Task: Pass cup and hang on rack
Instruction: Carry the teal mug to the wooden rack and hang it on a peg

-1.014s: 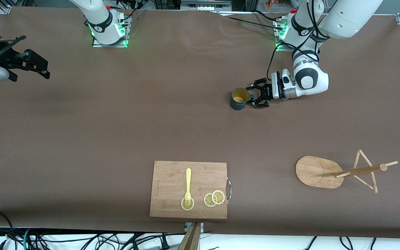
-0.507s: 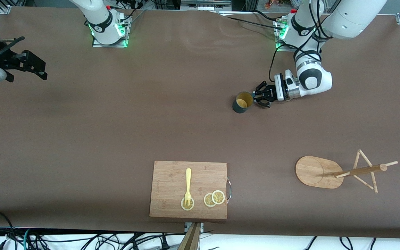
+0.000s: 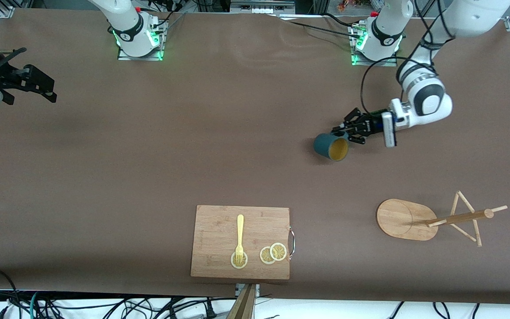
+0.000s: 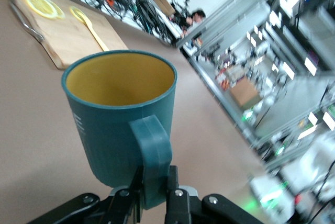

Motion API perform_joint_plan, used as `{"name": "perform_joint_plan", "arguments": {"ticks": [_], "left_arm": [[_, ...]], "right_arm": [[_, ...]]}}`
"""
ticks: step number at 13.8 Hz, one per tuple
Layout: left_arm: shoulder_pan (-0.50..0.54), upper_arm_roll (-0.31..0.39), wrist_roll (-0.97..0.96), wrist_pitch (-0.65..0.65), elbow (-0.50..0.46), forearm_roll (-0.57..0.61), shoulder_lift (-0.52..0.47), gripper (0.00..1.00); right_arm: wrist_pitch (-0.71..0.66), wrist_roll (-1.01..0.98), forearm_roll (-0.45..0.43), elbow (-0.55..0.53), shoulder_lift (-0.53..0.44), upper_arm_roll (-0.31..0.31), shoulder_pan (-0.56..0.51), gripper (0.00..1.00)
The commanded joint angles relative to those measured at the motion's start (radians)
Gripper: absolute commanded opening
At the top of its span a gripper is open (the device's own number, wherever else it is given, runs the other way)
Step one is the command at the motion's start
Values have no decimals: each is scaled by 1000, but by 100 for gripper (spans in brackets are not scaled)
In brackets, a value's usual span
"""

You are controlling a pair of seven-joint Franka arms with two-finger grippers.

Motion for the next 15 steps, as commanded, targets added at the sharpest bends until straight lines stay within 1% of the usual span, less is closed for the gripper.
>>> {"name": "perform_joint_plan", "arguments": {"ticks": [1, 2, 4, 6, 8, 9, 12, 15], "left_arm": [[126, -3, -267, -141, 35, 39, -44, 0], [175, -4, -339, -193, 60, 61, -39, 0], [265, -4, -551, -317, 136, 105, -11, 0], [339, -4, -691, -435, 244, 134, 68, 0], [393, -6, -780, -480, 291, 129, 120, 0], [410, -8, -799, -492, 296, 122, 140, 0], [450, -12, -817, -545, 302, 47, 223, 0], [488, -17, -910, -588, 394, 45, 284, 0]], "right_arm": [[-10, -13, -13, 8, -2, 2, -10, 100], [-10, -13, -13, 8, -2, 3, -10, 100], [-10, -13, -13, 5, -1, 3, -10, 100], [-11, -13, -13, 2, -1, 3, -10, 100], [-11, -13, -13, 2, -1, 3, -10, 100], [-13, -13, -13, 2, -1, 3, -10, 100], [-13, -13, -13, 0, 1, 3, -7, 100], [-13, -13, -14, -4, 2, 3, -7, 100]]}}
